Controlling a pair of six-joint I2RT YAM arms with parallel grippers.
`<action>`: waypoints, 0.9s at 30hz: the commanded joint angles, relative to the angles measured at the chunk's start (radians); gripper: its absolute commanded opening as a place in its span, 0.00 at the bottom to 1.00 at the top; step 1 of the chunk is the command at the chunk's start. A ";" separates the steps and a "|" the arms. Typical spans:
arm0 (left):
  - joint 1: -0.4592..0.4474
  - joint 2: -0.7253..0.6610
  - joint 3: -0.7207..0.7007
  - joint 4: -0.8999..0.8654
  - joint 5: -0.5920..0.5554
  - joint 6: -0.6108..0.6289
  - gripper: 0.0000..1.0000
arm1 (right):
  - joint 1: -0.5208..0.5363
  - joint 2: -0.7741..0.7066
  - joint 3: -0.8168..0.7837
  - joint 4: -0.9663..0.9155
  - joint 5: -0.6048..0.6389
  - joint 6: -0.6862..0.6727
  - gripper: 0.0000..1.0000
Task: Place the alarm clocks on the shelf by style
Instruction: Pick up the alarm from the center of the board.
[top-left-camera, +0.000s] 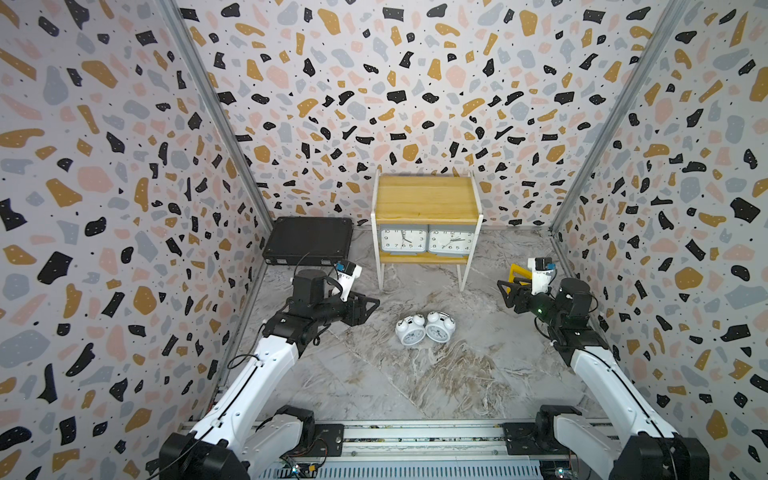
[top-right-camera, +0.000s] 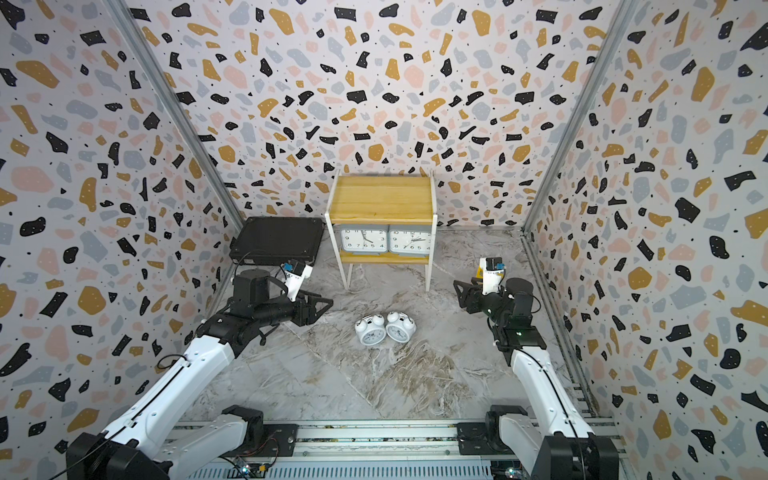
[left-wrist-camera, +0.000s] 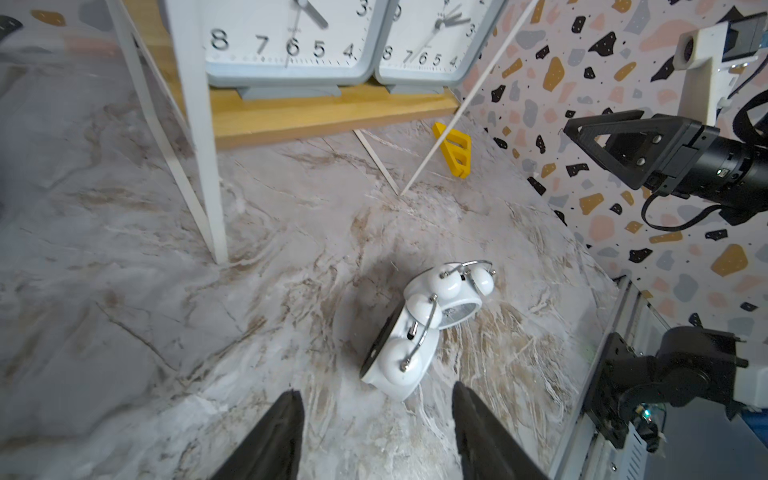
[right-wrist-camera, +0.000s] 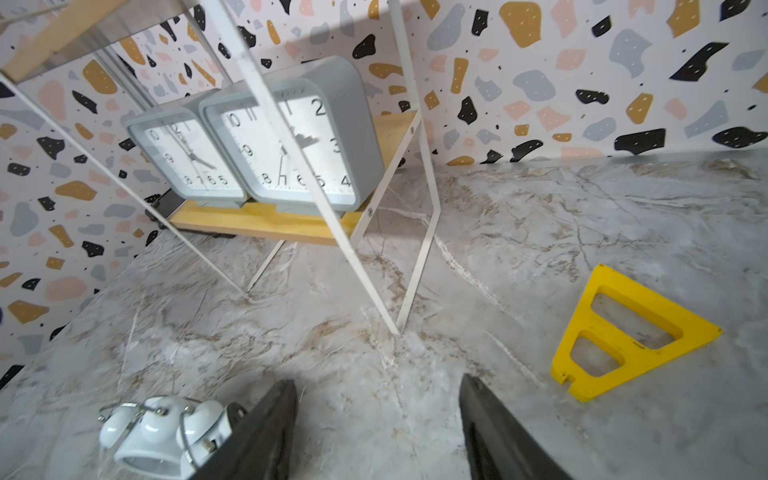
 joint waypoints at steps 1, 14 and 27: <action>-0.049 -0.026 -0.034 0.069 0.001 -0.030 0.61 | 0.013 -0.082 -0.041 -0.084 -0.002 0.018 0.67; -0.189 0.106 -0.063 0.170 -0.002 0.068 0.52 | 0.024 -0.143 -0.091 -0.103 -0.075 0.028 0.67; -0.244 0.262 -0.038 0.256 -0.052 0.164 0.45 | 0.025 -0.114 -0.082 -0.103 -0.063 0.027 0.67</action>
